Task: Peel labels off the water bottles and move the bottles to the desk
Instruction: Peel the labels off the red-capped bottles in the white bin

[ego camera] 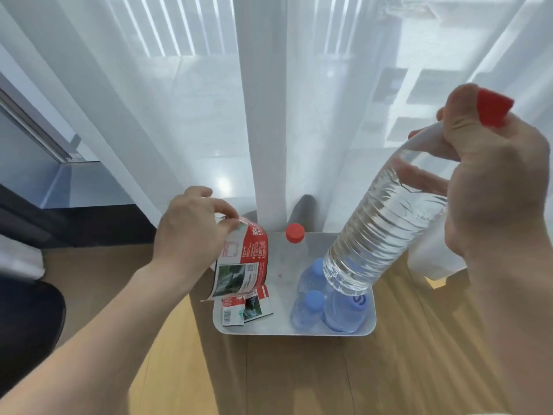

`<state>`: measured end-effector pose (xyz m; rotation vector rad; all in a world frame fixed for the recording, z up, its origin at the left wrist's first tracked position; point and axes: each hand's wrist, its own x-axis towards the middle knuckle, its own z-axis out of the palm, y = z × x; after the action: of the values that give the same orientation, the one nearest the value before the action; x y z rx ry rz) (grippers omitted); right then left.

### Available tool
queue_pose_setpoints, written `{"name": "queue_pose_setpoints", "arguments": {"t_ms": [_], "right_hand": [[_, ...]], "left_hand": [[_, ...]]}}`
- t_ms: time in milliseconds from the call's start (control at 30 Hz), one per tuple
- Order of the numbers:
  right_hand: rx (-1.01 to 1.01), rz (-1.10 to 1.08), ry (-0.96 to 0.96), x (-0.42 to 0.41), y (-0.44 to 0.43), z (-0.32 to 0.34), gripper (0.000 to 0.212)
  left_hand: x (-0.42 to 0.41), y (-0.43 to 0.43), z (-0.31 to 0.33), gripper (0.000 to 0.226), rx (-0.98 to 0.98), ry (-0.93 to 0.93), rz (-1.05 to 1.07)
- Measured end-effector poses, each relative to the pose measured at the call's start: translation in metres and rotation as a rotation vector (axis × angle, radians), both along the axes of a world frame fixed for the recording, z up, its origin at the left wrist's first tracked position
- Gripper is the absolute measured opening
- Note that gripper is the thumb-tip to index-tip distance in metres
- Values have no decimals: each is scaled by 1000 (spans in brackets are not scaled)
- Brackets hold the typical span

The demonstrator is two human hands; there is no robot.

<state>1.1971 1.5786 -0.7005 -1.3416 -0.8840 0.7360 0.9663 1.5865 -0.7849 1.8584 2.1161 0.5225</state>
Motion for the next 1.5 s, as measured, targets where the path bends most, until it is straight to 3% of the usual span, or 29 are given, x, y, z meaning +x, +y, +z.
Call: {"name": "queue_pose_setpoints", "arguments": {"t_ms": [100, 233, 333, 500, 633, 867, 1033, 1333, 1500], "right_hand": [[-4, 9, -17, 0, 2, -4, 25], [-21, -7, -91, 2, 8, -12, 43], [34, -6, -97, 3, 13, -20, 58], [41, 7, -126, 2, 21, -36, 29], [8, 39, -160, -2, 27, -53, 18], [-83, 114, -261, -10, 42, -86, 20], [-199, 158, -304, -15, 48, -106, 22], [-229, 114, -426, -4, 51, -108, 20], [-375, 191, -459, -4, 50, -132, 25]], "left_hand": [[5, 0, -9, 19, -49, 62, -87], [8, -3, -31, 21, -289, 284, -195], [-1, -8, -59, 20, -469, 290, -200], [-5, -17, -71, 34, -677, 433, -312], [9, -13, -55, 36, -665, 449, -385], [15, -5, -14, 44, -541, 380, -370], [11, -4, -11, 45, -505, 338, -350], [9, 3, -13, 48, -441, 319, -403], [14, 4, -14, 46, -402, 334, -449]]}}
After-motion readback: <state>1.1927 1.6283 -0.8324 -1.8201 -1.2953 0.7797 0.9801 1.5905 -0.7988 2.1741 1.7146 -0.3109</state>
